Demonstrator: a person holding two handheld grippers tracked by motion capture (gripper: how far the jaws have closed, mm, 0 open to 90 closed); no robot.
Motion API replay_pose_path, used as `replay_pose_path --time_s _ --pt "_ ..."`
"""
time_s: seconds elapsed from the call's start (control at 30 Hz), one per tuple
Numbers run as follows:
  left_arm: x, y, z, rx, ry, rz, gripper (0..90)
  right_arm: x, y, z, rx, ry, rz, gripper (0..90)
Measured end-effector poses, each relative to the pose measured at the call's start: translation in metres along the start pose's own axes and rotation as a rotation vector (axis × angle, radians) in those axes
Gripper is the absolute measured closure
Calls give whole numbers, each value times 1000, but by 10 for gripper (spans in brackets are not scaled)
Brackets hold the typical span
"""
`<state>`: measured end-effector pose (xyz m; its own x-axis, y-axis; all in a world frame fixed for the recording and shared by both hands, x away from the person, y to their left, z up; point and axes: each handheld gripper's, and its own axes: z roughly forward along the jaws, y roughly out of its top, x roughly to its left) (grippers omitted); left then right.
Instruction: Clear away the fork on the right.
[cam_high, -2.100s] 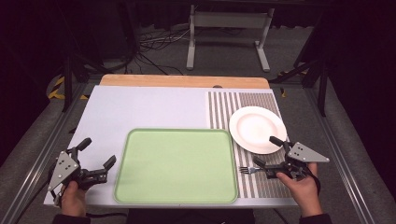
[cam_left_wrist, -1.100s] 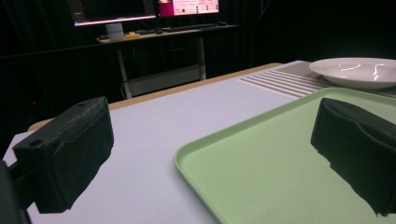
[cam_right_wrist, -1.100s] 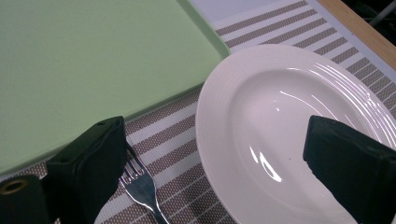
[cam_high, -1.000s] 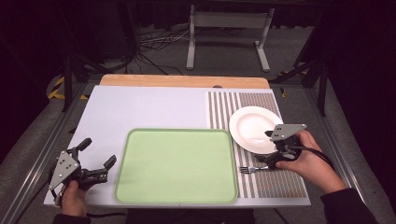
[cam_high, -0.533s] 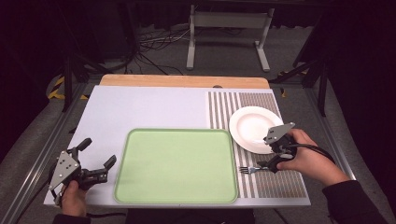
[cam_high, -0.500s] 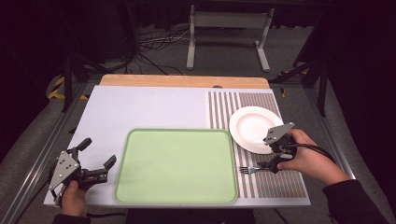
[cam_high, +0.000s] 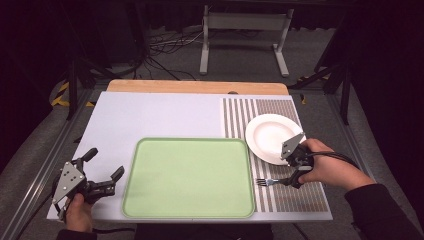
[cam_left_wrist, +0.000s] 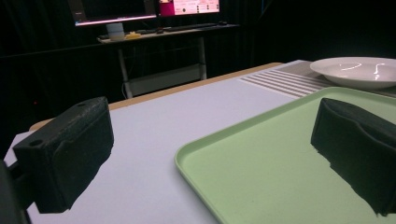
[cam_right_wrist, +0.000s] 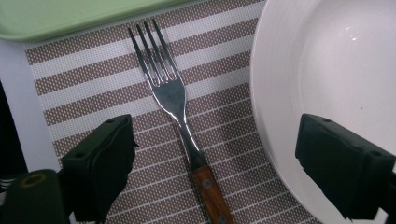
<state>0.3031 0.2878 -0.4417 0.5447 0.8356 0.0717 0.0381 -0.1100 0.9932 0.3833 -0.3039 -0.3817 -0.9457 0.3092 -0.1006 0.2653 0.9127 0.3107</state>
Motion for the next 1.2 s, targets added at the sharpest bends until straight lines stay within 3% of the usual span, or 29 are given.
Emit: replay_pose_path --time_s 0.13,0.23,0.43,0.73,0.9,1.0,1.2 --pt "0 0 0 4 -2 3 0 1 -1 2 29 32 -31 167" --pt "0 0 0 5 2 2 0 2 -1 4 40 48 -109 220" --pt "0 0 0 3 6 1 0 4 -2 8 97 71 -117 312" --pt "0 0 1 5 3 7 0 5 -5 17 190 66 -143 441" --pt "-1 0 1 6 4 7 0 5 -4 21 249 80 -193 536" --pt "-1 0 1 7 4 7 0 4 -3 25 300 81 -232 639" --pt "-1 0 1 8 2 7 0 2 -3 31 329 83 -258 695"
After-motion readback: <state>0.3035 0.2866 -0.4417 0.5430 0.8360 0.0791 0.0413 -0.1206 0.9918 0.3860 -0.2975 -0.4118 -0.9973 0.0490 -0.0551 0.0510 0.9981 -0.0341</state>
